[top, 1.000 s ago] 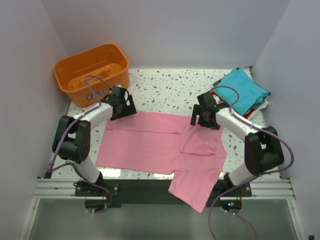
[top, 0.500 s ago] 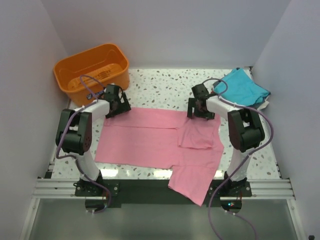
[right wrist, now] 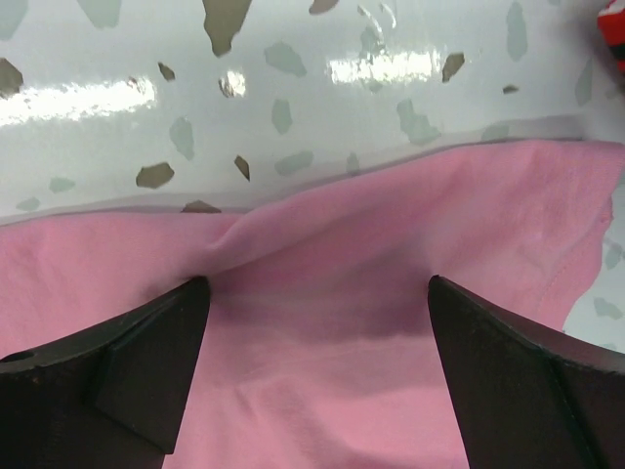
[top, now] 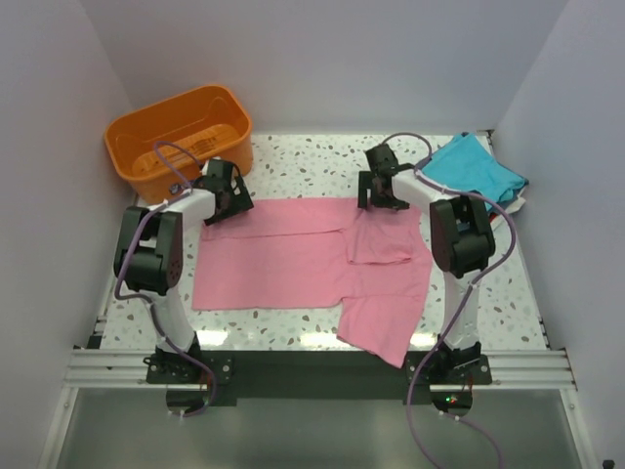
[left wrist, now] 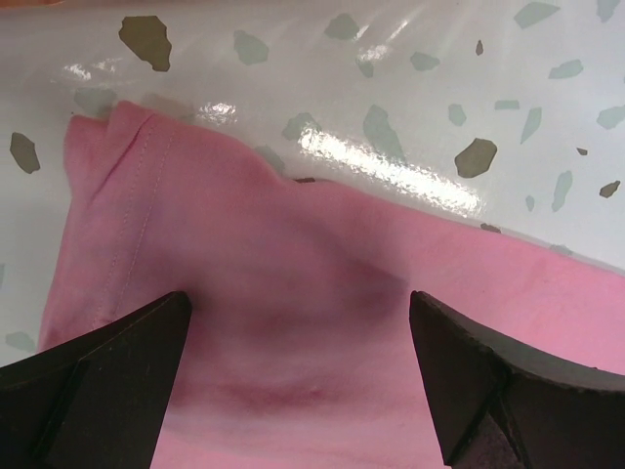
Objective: Fold and stack the t-shirts
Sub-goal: Fold the tshirt
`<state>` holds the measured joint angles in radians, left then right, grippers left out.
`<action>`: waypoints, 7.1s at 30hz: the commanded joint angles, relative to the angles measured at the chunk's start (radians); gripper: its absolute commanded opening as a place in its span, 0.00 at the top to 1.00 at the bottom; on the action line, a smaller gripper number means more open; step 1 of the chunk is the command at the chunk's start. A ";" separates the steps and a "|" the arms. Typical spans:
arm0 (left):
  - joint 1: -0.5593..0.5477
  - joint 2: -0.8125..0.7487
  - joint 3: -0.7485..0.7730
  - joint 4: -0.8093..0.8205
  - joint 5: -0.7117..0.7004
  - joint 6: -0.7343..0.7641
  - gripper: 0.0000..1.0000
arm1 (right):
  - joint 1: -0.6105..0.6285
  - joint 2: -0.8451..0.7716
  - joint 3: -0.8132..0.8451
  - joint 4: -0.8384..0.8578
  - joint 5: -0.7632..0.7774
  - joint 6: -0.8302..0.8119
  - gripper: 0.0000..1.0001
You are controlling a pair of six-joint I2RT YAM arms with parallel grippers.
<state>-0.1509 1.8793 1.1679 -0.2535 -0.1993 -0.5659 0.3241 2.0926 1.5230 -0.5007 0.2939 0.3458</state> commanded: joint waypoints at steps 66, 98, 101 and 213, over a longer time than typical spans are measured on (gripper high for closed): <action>-0.022 -0.709 -0.737 -0.477 -0.206 -0.808 0.47 | 0.362 -0.931 -0.647 -0.168 0.117 0.240 0.02; -0.022 -0.772 -0.694 -0.532 -0.213 -0.781 1.00 | 0.929 -1.017 -0.782 -0.620 -0.030 0.573 0.04; -0.022 -0.786 -0.692 -0.533 -0.219 -0.779 1.00 | 0.938 -0.997 -0.848 -0.511 -0.113 0.507 0.05; 0.151 -0.416 -0.226 -0.464 -0.227 -0.545 1.00 | 0.069 -0.255 0.101 -0.338 0.122 0.070 1.00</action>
<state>-0.0124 1.4502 0.9009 -0.7673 -0.3916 -1.1320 0.3981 1.8191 1.5658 -0.8520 0.4084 0.4431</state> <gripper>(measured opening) 0.031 0.023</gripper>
